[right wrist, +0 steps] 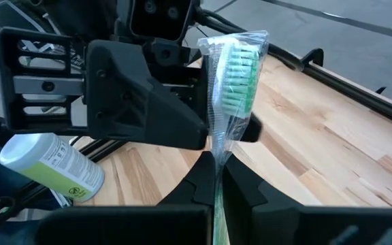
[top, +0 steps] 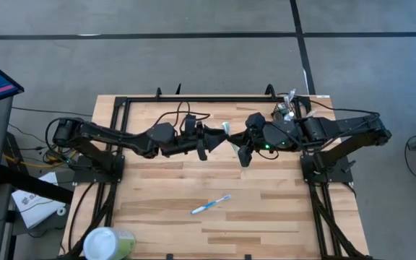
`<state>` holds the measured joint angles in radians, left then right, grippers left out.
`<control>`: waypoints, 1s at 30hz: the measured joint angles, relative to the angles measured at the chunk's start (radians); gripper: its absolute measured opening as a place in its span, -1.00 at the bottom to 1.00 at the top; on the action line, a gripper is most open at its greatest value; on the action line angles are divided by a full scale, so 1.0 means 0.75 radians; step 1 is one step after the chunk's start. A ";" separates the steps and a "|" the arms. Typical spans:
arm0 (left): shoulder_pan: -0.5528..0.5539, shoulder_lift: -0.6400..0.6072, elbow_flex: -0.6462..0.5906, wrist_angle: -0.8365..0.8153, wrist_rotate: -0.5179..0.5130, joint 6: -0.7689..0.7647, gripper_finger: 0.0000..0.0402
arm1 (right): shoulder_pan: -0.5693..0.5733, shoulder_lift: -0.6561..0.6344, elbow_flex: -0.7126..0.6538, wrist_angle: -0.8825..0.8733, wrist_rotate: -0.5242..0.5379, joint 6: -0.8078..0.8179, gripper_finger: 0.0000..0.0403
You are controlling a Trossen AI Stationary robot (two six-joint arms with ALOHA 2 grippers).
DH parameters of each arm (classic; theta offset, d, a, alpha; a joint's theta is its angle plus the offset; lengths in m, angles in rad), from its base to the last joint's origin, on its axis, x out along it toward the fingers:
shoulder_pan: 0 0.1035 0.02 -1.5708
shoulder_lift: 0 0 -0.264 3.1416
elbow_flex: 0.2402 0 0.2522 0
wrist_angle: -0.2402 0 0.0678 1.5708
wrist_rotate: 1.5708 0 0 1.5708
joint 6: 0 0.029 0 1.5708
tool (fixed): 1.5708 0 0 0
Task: Pick & Place toothbrushing station
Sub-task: Put the green toothbrush in the left section of wire organizer
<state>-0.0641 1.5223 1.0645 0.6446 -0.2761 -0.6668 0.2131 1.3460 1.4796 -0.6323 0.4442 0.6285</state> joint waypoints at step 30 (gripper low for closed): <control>0.012 0.073 0.078 0.031 0.017 0.022 -0.19 | -0.035 0.001 -0.001 -0.026 0.003 0.001 -0.99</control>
<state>-0.0547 1.5772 1.1229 0.6680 -0.2634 -0.6506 0.1867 1.3464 1.4792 -0.6516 0.4461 0.6291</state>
